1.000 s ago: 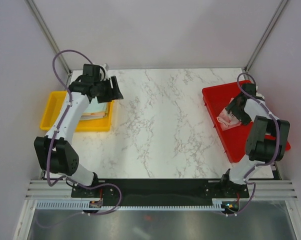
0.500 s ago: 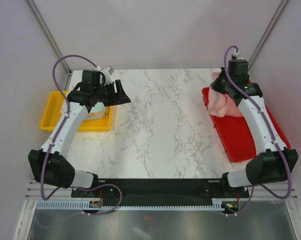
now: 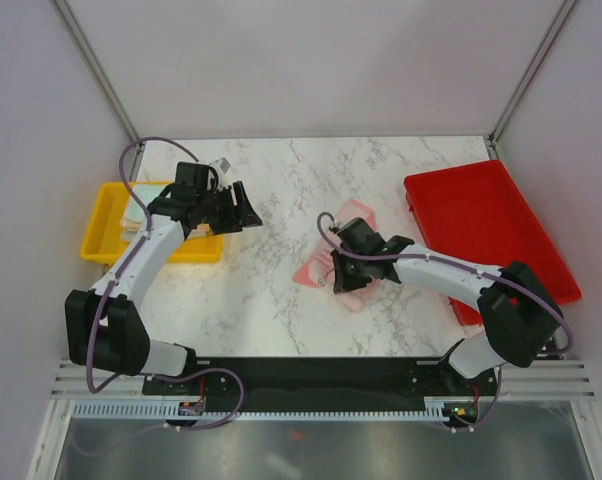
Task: Fold and stack the towels
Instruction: Move the towel to the center of the board
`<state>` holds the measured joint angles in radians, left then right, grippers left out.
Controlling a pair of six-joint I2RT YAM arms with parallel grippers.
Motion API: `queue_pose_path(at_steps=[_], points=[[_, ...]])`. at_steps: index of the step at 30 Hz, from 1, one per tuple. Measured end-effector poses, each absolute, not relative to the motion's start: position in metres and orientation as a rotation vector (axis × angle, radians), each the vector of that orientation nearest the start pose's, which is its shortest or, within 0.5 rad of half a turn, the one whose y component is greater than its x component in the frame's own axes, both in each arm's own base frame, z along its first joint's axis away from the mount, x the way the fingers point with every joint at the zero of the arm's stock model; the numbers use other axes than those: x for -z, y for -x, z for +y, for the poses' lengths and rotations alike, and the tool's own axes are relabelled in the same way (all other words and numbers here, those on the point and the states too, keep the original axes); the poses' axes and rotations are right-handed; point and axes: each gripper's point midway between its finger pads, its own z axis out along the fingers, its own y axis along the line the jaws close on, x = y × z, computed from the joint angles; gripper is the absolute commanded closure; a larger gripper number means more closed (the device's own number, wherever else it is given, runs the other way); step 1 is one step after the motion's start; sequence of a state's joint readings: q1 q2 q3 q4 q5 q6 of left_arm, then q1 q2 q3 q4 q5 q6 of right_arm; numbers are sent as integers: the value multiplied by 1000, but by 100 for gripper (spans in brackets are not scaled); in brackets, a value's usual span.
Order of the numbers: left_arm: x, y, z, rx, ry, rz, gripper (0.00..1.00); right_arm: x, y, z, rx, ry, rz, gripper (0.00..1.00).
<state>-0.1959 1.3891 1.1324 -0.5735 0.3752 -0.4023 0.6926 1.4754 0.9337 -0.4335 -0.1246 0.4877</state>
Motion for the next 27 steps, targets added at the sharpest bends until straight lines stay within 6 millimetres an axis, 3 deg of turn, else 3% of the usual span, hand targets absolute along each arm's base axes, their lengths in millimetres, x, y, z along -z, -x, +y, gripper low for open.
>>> queue_pose_path(at_steps=[1,2,3,5,7,10,13,15,18,21,25,27], points=[[-170,-330,-146,722,77,2459,31,-59,-219,254,-570,400,2689,78],[-168,-330,-146,719,79,2462,31,-52,-209,255,-560,437,2711,61],[-167,-331,-146,715,80,2463,31,-48,-202,256,-551,466,2726,52],[-165,-332,-147,712,77,2466,31,-52,-201,255,-540,491,2709,35],[-160,-334,-150,707,73,2482,31,-66,-205,252,-532,476,2670,31],[-150,-342,-162,704,46,2518,31,-102,-221,245,-505,424,2583,31],[-144,-357,-190,714,-24,2549,31,-137,-251,233,-466,318,2469,44],[-144,-376,-213,739,-77,2542,32,-145,-273,215,-398,248,2415,55],[-143,-410,-248,799,-137,2518,34,-134,-300,194,-254,192,2390,61],[-133,-438,-264,833,-124,2509,34,-105,-318,197,-158,222,2427,63],[-121,-439,-267,873,-48,2549,41,-67,-334,209,-114,245,2481,54],[-118,-433,-272,937,-19,2562,41,-58,-334,212,-108,257,2492,50]])
